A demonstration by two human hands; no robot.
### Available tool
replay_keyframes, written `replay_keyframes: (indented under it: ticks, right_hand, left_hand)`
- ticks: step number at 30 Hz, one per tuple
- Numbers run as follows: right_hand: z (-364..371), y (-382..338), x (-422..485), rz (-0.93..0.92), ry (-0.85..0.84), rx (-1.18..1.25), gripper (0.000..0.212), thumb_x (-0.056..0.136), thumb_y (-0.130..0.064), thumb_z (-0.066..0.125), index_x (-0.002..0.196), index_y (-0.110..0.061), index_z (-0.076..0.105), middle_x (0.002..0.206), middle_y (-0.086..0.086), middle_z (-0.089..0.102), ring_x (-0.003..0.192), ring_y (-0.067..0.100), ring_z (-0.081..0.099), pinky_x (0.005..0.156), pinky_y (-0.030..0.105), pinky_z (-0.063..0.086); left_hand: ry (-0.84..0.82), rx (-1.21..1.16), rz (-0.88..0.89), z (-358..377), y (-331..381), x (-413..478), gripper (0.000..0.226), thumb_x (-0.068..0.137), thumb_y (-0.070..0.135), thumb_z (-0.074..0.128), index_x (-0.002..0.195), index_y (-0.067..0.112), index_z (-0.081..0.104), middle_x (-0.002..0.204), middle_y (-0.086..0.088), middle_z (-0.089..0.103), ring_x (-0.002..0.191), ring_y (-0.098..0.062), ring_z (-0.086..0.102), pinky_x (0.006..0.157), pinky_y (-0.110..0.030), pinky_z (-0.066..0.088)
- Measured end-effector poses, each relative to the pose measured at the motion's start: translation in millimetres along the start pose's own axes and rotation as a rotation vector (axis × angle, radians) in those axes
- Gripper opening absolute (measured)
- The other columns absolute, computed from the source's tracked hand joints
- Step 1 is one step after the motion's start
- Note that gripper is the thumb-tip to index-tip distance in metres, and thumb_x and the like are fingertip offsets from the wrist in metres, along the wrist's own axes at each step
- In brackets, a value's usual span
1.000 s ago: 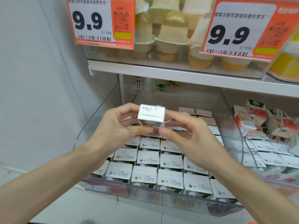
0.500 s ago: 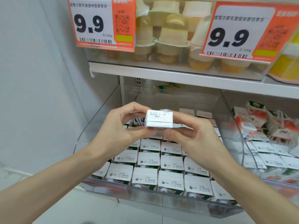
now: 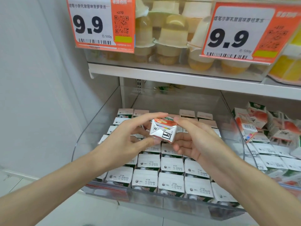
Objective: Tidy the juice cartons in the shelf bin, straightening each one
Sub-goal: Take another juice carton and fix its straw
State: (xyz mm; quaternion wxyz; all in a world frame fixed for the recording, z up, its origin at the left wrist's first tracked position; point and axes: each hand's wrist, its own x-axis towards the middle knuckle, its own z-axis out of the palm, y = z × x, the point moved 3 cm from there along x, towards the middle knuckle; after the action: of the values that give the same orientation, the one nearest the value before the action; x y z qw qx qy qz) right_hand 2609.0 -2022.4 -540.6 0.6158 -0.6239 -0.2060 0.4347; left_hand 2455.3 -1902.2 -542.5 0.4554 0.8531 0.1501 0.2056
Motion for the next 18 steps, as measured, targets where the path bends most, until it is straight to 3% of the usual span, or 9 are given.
replay_keyframes:
  ticks: [5,12,15,18]
  right_hand:
    - [-1.8,-1.3,-1.5,0.028,-0.012,-0.018,0.027,0.102,-0.032,0.067,0.118,-0.011,0.073,0.075,0.016,0.073,0.052,0.018,0.059,0.05,0.024,0.053]
    - [-2.4,0.7,0.6,0.045,-0.044,-0.028,0.032,0.104,-0.033,0.064,0.126,-0.01,0.069,0.08,0.015,0.075,0.057,0.019,0.064,0.052,0.024,0.054]
    - [-0.7,2.5,-1.5,0.075,-0.131,-0.004,0.03,0.11,-0.03,0.054,0.134,-0.014,0.063,0.098,0.019,0.08,0.071,0.024,0.076,0.059,0.026,0.059]
    - [3.7,3.4,-5.2,0.097,-0.233,-0.053,0.032,0.115,-0.024,0.04,0.13,-0.014,0.066,0.104,0.019,0.081,0.084,0.026,0.08,0.064,0.025,0.062]
  left_hand:
    - [-0.001,-0.034,-0.012,0.6,-1.0,-0.1,0.055,0.089,0.039,0.072,0.137,0.062,0.057,0.134,0.008,0.066,0.106,-0.017,0.072,0.086,-0.048,0.063]
    - [0.043,-0.067,-0.024,0.0,-4.3,0.2,0.062,0.091,0.027,0.079,0.142,0.055,0.057,0.125,-0.004,0.065,0.091,-0.014,0.073,0.081,-0.054,0.061]
    - [0.083,-0.106,-0.003,-1.5,-3.6,0.8,0.058,0.09,0.028,0.077,0.142,0.048,0.06,0.121,0.002,0.068,0.094,-0.017,0.076,0.078,-0.044,0.064]
    - [0.097,-0.117,0.021,-2.0,-1.8,1.6,0.05,0.093,0.031,0.072,0.139,0.048,0.063,0.119,0.011,0.069,0.099,-0.017,0.076,0.08,-0.037,0.065]
